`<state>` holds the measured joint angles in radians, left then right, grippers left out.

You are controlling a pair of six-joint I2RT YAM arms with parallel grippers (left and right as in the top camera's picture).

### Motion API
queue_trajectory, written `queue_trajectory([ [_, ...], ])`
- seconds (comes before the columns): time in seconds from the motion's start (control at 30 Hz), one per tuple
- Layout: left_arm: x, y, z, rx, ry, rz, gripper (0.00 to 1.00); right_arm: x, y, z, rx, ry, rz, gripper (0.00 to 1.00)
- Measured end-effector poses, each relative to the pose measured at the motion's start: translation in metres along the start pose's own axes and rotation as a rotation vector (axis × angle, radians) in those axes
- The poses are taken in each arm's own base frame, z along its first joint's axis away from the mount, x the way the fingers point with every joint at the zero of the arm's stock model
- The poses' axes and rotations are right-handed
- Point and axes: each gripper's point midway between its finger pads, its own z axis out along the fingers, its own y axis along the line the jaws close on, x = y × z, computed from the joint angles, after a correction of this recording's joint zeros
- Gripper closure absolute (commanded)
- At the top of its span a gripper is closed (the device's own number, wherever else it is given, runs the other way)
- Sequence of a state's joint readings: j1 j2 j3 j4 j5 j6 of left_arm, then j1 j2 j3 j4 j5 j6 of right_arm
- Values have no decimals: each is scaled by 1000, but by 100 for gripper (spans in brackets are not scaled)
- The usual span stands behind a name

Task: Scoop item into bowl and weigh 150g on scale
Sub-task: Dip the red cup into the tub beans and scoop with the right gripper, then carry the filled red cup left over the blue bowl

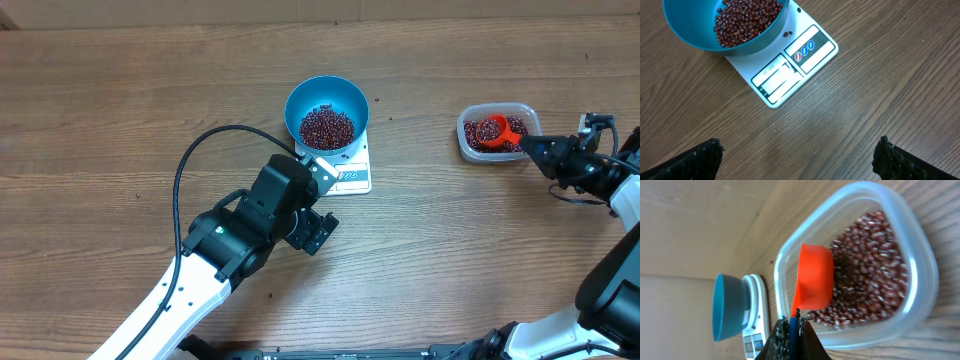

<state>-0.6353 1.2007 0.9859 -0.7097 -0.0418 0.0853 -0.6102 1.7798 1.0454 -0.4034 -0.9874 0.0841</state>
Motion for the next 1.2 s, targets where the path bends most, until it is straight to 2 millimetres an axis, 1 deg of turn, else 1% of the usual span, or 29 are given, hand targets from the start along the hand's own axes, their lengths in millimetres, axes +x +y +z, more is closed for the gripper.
queue_trajectory([
  [0.33,0,0,0,0,0,0,1,-3,15,-4,-96,-4,-16,96],
  [0.6,0,0,0,0,0,0,1,-6,22,-15,-169,-19,-7,96],
  [0.73,0,0,0,0,0,0,1,-4,31,-17,-224,-10,-6,96],
  [1.03,0,0,0,0,0,0,1,2,58,-25,-390,22,3,96],
  [1.2,0,0,0,0,0,0,0,10,68,-21,-429,57,21,96],
])
